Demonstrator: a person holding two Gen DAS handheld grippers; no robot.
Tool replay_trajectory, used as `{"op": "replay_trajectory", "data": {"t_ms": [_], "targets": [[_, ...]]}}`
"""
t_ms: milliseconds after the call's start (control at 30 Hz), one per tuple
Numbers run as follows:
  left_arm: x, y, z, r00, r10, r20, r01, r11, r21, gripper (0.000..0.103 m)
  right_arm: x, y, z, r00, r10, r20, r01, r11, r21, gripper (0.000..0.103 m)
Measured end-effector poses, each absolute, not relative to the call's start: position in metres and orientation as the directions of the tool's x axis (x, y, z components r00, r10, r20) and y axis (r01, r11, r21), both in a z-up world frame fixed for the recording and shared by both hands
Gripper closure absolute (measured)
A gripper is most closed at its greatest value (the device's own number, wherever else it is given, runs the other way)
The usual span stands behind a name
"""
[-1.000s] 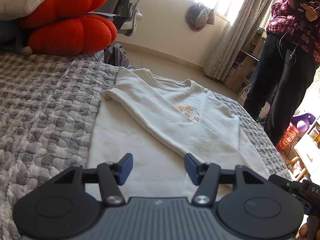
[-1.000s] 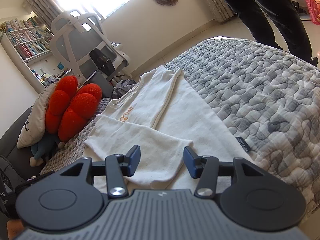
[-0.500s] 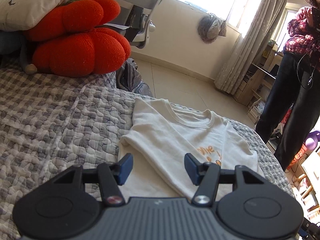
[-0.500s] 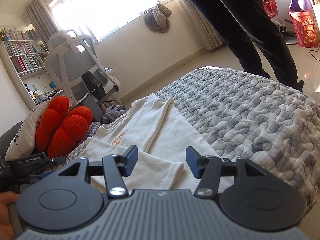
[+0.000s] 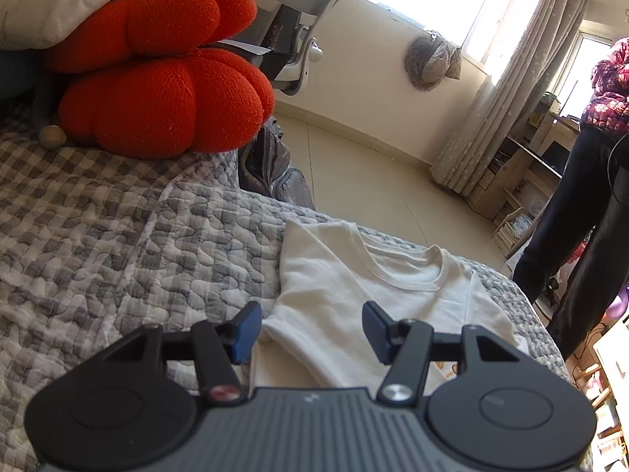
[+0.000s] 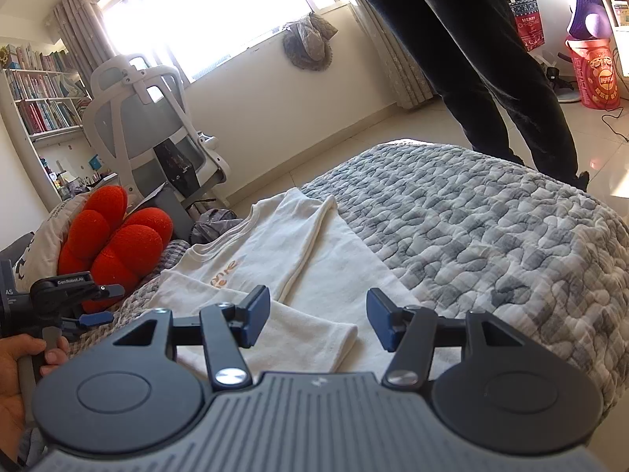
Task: Fold clothes
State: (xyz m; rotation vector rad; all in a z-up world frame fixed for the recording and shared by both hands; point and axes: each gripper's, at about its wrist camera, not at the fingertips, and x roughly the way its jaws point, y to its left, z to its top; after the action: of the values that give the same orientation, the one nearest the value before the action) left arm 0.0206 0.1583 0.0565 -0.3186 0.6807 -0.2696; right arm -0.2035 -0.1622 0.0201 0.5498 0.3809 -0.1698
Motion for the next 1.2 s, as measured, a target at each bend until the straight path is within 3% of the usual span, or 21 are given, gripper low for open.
{"op": "replay_trajectory", "data": {"t_ms": [733,1033,1133,1200], "targets": [[0.085,0.166,0.049,0.720,-0.402,-0.566,0.174,0.894,-0.414,0.045,-0.199,-0.157,0.020,0.914,-0.060,-0.401,0.255,0.854,0.454,0.044],[0.130,0.137,0.018,0.661,-0.407,-0.631,0.171,0.900,-0.401,0.044,-0.201,-0.159,0.021,0.917,-0.067,-0.392,0.258,0.851,0.458,0.044],[0.136,0.133,0.011,0.658,-0.409,-0.632,0.159,0.896,-0.414,0.052,-0.202,-0.161,0.021,0.918,-0.070,-0.390,0.262,0.846,0.464,0.044],[0.135,0.129,0.009,0.666,-0.382,-0.641,0.156,0.911,-0.381,0.082,-0.202,-0.162,0.021,0.918,-0.071,-0.390,0.265,0.842,0.470,0.044]]}}
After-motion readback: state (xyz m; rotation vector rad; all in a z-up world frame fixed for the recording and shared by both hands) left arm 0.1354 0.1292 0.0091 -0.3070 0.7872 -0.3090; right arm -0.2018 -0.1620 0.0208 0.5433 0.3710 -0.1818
